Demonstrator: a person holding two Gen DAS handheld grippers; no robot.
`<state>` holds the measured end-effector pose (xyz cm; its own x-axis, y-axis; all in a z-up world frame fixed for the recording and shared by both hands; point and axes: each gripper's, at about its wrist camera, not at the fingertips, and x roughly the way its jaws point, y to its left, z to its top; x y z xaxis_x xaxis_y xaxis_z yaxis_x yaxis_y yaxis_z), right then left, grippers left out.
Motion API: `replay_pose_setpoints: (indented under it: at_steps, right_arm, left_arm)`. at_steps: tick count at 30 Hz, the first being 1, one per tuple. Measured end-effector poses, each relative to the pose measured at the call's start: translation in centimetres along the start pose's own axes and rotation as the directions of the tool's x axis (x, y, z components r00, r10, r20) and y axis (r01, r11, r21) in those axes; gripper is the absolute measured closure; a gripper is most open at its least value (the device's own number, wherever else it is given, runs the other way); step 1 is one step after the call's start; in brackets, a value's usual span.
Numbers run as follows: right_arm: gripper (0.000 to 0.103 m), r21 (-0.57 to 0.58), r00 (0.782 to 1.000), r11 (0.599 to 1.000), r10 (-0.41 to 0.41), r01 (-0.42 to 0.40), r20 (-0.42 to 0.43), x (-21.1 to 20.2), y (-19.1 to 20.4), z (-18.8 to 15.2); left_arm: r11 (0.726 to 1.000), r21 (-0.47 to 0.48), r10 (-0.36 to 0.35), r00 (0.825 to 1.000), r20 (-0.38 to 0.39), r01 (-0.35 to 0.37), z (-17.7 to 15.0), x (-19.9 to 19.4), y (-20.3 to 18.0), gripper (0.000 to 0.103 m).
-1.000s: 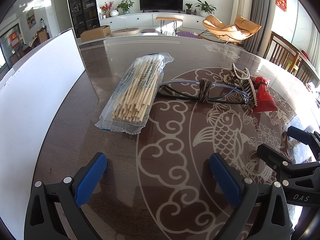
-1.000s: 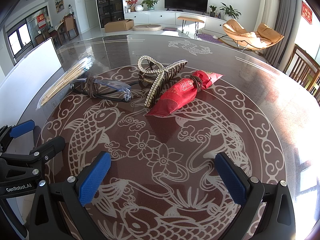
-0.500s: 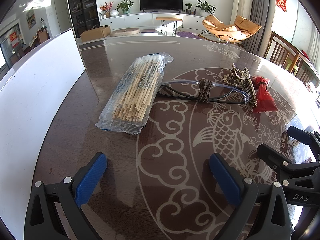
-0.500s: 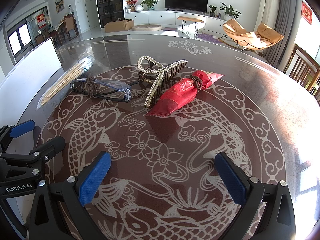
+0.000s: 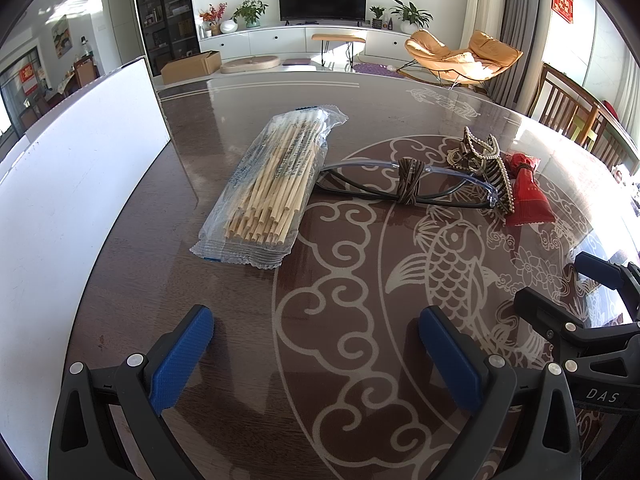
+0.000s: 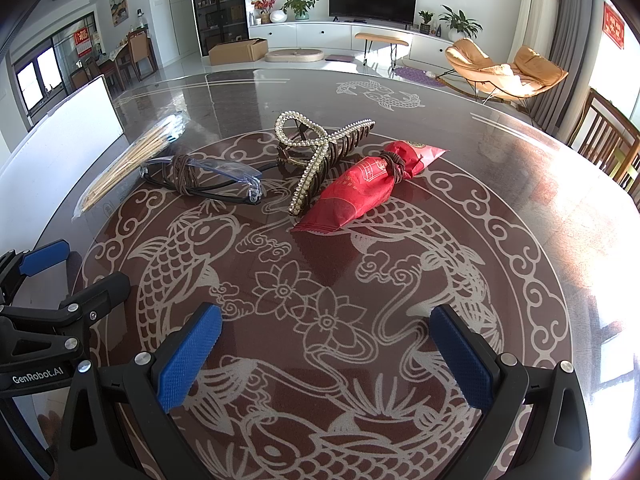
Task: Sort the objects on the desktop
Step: 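Move the left tool toward the bag of cotton swabs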
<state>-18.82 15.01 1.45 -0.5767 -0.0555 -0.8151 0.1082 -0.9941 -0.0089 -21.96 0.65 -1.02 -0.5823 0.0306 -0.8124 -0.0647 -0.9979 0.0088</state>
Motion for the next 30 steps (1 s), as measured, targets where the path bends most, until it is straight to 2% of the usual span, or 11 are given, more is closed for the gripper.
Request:
replay_pose_setpoints:
  at_steps: [8, 10, 14, 17, 22, 30]
  right_arm:
    - [0.0, 0.0, 1.0, 1.0, 0.0, 0.0, 0.0, 0.0, 0.0, 0.0]
    - [0.0, 0.0, 1.0, 1.0, 0.0, 0.0, 0.0, 0.0, 0.0, 0.0]
    - [0.0, 0.0, 1.0, 1.0, 0.0, 0.0, 0.0, 0.0, 0.0, 0.0]
    - [0.0, 0.0, 1.0, 1.0, 0.0, 0.0, 0.0, 0.0, 0.0, 0.0]
    - [0.0, 0.0, 1.0, 1.0, 0.0, 0.0, 0.0, 0.0, 0.0, 0.0]
    - [0.0, 0.0, 1.0, 1.0, 0.0, 0.0, 0.0, 0.0, 0.0, 0.0]
  left_arm:
    - [1.0, 0.01, -0.009, 1.0, -0.012, 0.009, -0.1, 0.0, 0.0, 0.0]
    - [0.997, 0.058, -0.04, 0.999, -0.03, 0.042, -0.9, -0.5, 0.1, 0.0]
    - [0.974, 0.184, -0.125, 0.99, -0.058, 0.133, -3.6, -2.3, 1.3, 0.0]
    - [0.971, 0.193, -0.129, 0.989, -0.072, 0.141, -4.3, -2.8, 2.9, 0.0]
    - [0.993, 0.094, -0.059, 0.995, -0.077, 0.067, -1.6, -0.9, 5.0, 0.0]
    - [0.991, 0.111, -0.068, 0.994, -0.09, 0.078, 4.4, 3.5, 4.1, 0.0]
